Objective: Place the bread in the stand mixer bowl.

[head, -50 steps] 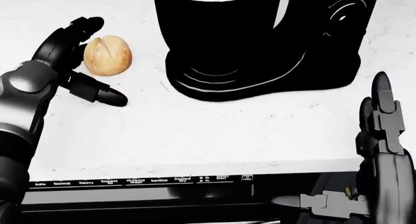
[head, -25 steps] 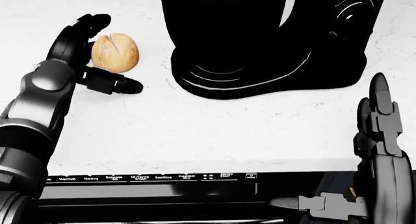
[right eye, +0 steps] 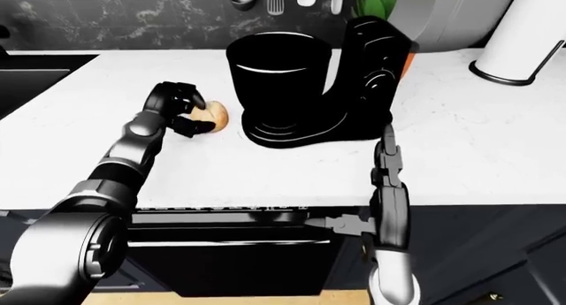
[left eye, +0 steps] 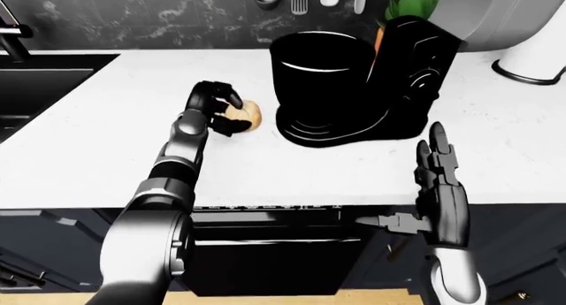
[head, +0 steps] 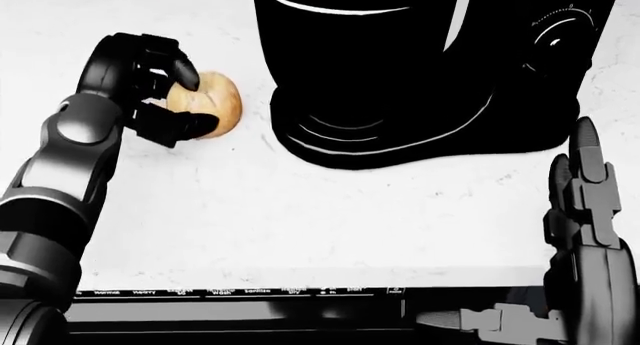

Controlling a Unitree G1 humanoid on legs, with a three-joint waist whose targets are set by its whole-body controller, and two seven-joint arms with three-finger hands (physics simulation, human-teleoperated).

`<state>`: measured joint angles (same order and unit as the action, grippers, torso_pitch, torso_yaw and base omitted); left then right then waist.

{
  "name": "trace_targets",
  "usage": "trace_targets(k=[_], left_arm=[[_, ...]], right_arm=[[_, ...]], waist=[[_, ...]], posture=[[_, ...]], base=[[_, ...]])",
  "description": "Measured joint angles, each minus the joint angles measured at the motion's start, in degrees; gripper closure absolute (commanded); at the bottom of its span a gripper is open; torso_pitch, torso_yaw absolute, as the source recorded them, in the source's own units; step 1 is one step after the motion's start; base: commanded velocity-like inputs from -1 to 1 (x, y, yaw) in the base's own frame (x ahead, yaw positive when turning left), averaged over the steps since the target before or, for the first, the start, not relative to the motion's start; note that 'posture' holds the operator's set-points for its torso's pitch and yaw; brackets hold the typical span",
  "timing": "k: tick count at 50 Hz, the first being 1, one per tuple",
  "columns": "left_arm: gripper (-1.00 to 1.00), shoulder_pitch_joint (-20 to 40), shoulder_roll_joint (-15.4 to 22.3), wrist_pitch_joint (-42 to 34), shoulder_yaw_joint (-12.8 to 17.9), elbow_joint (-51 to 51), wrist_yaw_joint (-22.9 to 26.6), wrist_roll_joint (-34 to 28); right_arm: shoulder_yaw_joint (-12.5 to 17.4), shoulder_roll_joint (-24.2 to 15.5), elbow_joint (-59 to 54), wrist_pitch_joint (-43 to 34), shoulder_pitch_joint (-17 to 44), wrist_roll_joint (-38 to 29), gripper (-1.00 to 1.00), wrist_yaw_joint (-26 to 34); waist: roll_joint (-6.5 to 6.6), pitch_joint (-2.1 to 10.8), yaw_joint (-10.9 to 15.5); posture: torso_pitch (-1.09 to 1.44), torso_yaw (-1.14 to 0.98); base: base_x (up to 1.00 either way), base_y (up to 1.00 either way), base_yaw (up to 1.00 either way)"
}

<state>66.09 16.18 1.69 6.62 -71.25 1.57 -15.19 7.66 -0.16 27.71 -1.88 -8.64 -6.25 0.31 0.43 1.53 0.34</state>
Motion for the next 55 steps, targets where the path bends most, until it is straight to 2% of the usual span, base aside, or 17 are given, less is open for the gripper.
trace_targets(k=[4, 27, 40, 55], left_arm=[[1.00, 0.2, 0.1, -0.3, -0.1, -0.2, 0.7, 0.1], [1.00, 4.2, 3.1, -6.2, -0.6, 0.0, 4.6, 0.2], [1.00, 7.9, 5.2, -8.2, -0.5, 2.3, 5.9, 0.2], [1.00, 9.5, 7.9, -9.8, 0.2, 3.0, 6.6, 0.3]], right_arm=[[-0.3, 0.0, 0.1, 0.2, 0.0, -0.1, -1.00, 0.1], [0.3, 0.3, 3.0, -1.2, -0.6, -1.0, -1.00, -0.1], [0.3, 0.3, 3.2, -1.3, -0.5, -0.9, -1.00, 0.1], [0.2, 0.3, 3.8, -1.6, -0.7, -1.1, -1.00, 0.0]], waist=[[0.15, -0.03, -0.2], [-0.02, -2.15, -1.2], [-0.01, -2.11, -1.3], [-0.12, -2.40, -1.2]], posture=[[0.00, 0.00], [0.00, 0.00], [0.00, 0.00], [0.00, 0.00]], base=[[0.00, 0.00, 0.00], [0.00, 0.00, 0.00], [0.00, 0.00, 0.00], [0.00, 0.00, 0.00]])
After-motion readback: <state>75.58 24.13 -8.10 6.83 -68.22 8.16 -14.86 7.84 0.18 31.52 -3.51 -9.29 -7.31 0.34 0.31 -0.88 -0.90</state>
